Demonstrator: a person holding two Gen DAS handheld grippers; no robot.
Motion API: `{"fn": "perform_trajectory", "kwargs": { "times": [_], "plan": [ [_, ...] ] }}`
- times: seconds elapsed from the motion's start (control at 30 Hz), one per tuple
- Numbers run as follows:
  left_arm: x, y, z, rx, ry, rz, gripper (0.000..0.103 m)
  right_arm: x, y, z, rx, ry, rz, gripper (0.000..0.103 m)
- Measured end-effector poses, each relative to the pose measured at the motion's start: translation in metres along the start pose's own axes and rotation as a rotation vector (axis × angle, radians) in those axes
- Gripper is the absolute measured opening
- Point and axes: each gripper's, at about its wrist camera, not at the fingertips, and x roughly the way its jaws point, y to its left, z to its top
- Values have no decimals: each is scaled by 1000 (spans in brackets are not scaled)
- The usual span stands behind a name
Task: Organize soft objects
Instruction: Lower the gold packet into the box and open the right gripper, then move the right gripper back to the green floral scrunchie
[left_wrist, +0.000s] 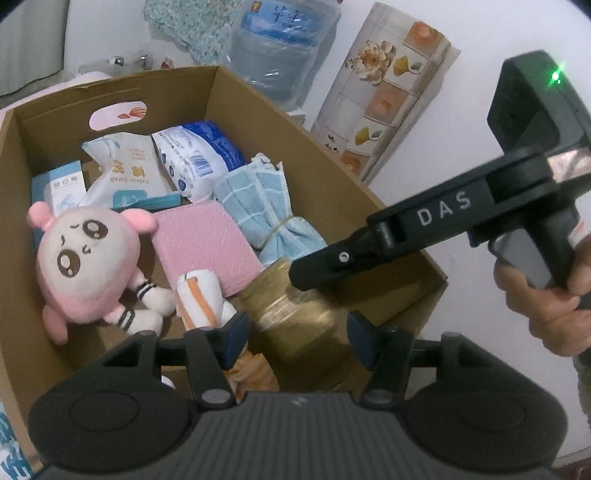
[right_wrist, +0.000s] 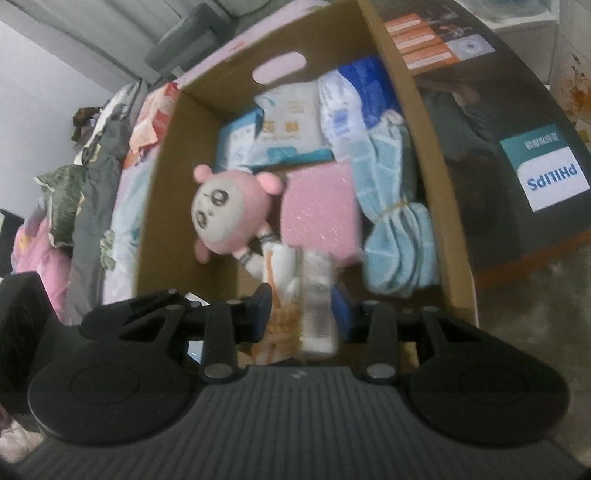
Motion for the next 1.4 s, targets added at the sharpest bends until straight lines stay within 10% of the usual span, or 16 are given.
{"fn": "perform_trajectory", "kwargs": {
  "times": [0.57, 0.87, 1.4],
  "plan": [
    [-127, 48, -36, -40, -266, 155, 73, 4, 45, 21, -4, -51, 163, 38],
    [-196, 127, -78, -222, -398, 434, 74, 55, 159, 54, -176, 22, 287, 44],
    [-212, 264, -125, -394, -373, 891, 71, 232, 376, 89, -381, 313, 350, 51]
  ]
}}
